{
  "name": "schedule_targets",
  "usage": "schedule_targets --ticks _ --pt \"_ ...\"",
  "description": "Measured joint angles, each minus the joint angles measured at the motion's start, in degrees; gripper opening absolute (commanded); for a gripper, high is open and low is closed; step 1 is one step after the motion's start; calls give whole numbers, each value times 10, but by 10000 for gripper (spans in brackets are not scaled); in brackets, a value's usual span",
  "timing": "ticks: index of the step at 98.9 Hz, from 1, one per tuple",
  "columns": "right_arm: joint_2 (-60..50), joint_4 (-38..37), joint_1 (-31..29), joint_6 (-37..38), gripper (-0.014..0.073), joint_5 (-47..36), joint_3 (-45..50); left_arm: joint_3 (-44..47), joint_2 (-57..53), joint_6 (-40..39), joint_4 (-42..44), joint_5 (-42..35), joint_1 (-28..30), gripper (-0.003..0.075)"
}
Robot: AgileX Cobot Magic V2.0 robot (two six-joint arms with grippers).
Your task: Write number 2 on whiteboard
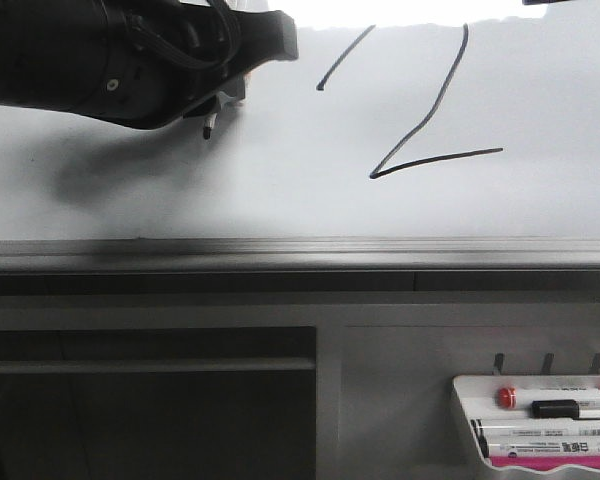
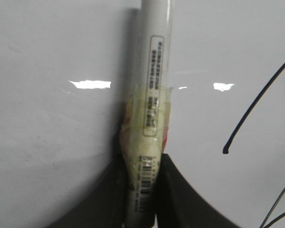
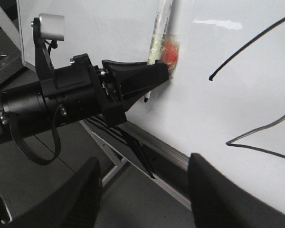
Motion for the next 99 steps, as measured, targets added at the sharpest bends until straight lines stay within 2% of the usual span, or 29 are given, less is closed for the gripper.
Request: schedule_targets --ticks 14,26,35,62,68,74,79,85,93,96,98,99 --pt "0 0 0 0 362 -1 0 -1 0 0 4 2 3 367" --pt "0 0 0 0 362 -1 0 -4 -1 0 11 9 3 473" --pt "-1 0 0 0 362 -5 0 -4 -11 16 12 22 3 503" --pt "-57 0 0 0 346 -79 0 30 -118 131 -6 71 11 498" --pt "-80 1 0 0 292 -108 0 38 -155 162 -6 87 11 483" --pt "-100 1 0 0 189 -133 0 42 -200 198 -6 105 11 450" --pt "-116 2 0 0 83 -146 1 45 -235 225 -6 127 11 398" --pt "-136 2 0 0 -71 -154 1 48 -273 251 -6 152 11 295" --pt "-159 2 0 0 -57 -160 12 49 -325 277 -6 195 11 117" --pt "-171 0 0 0 -56 -163 19 49 -341 282 -6 210 11 21" --pt "-176 -1 0 0 -56 -166 26 49 -353 286 -6 220 11 -20" --pt "-182 -2 0 0 -56 -168 31 50 -357 287 -6 224 11 -18"
